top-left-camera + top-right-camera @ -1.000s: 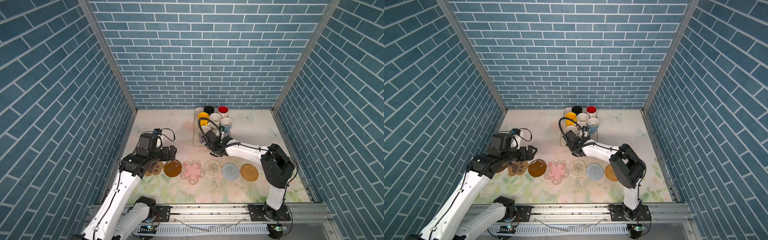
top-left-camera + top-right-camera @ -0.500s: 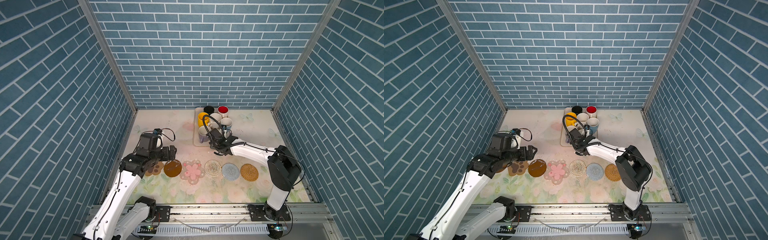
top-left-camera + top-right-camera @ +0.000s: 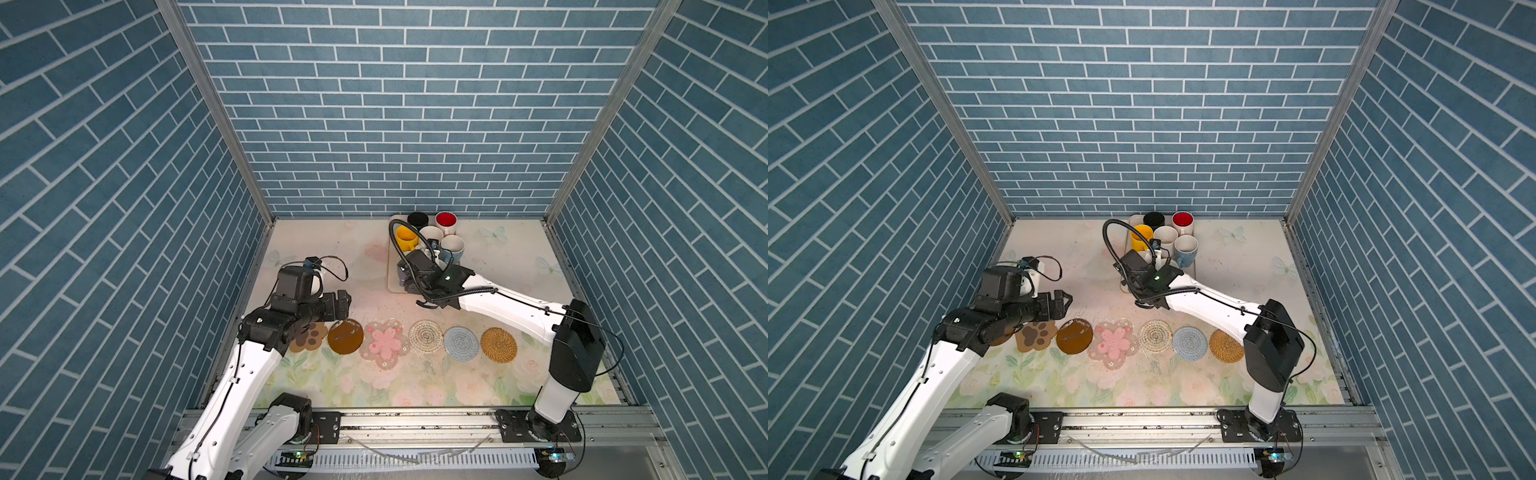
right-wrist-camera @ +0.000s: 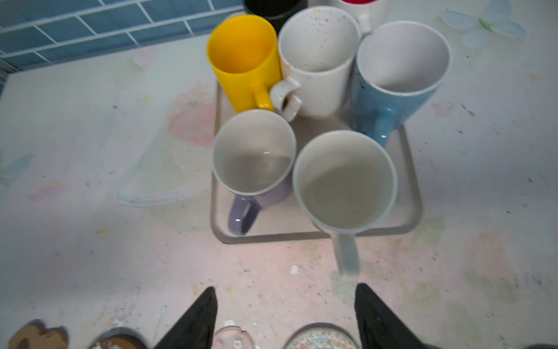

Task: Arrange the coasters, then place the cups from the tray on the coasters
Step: 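Lower right gripper onto the lavender mug at the tray's near edge and grasp it, then lift the lavender mug with right gripper while left gripper rises toward the tray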

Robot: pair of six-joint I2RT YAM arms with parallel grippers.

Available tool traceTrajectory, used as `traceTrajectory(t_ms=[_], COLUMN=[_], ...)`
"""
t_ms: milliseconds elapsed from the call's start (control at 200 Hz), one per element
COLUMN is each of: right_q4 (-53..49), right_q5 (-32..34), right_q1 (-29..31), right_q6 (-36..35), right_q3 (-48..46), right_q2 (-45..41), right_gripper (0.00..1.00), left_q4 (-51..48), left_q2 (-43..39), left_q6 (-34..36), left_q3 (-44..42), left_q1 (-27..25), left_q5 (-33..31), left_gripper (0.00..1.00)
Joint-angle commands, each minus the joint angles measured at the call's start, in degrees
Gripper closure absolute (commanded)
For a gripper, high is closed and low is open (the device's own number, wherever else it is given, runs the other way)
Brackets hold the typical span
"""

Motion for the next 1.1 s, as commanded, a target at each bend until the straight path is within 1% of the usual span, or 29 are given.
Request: traceTrajectory(t_ms=[0,255,330,415,730,740,995,1095], right_q4=[-3.13,-3.36,-3.05,-3.64,-4.53,-4.53,-4.54,-3.95], right_q5=[-0.19,-4.18,-5.69,-5.85,-9.07,-9.17,-11.17,-11.83], right_q1=[0.72,-0.22,-0.96,-1.63,-4.57,-4.68,-6.00,-6.48], right_q6=[2.72,6.90,7.42,7.54,8.10,8.16,9.20,9.22], right_q3=[5.57,11.35,12.36,13.93,19.96,20.15,21.00,20.65], right_q2=[5.46,13.12,14.78,16.69,22.35,23.61,26.52,26.88], right_gripper=[0.28,0.26,0.27,0.27,0.35,0.35,0.41,0.45], left_q4=[-0.37,-0.55,-0.56,-0.46,-0.37,-0.37,-0.37,-0.37], left_q2=[-0.63,-1.20,-1.48,-1.89,-2.31,-2.39,-2.81,-2.72], left_q6=[0.45,0.28,0.25,0.12,0.14,0.13,0.18,0.14], left_q3=[-0.21,-0.17,-0.17,-0.34,-0.34,-0.34,-0.34,-0.41], left_q1=[0.37,0.31,0.33,0.37,0.36,0.37,0.34,0.34], left_q5=[-0.55,-1.26,-1.44,-1.26,-0.93,-0.93,-1.15,-1.16], left_gripper=[0.05,0.06,0.06,0.06,0.06,0.06,0.06,0.06])
